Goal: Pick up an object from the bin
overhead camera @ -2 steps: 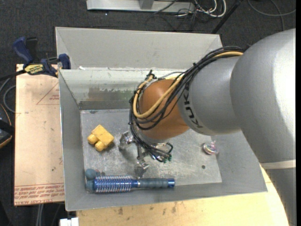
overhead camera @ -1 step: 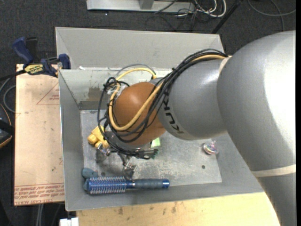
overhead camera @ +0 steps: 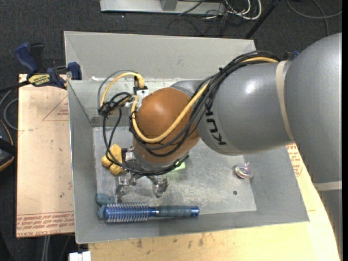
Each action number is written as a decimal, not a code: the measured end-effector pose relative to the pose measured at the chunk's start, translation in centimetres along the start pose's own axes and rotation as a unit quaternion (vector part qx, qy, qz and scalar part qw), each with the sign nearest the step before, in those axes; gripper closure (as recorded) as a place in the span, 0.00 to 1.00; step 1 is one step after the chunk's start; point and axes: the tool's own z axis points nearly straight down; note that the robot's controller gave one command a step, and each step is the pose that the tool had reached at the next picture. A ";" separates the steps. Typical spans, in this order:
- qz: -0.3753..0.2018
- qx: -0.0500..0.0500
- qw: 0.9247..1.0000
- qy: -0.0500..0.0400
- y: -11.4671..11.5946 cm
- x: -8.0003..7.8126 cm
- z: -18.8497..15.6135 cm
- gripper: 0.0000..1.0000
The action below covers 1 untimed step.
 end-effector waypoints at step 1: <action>-0.143 0.000 0.990 0.000 0.3 1.0 1.3 0.00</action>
Offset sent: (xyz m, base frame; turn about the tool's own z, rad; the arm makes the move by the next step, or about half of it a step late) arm -0.0046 -0.0108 -0.0130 -0.2916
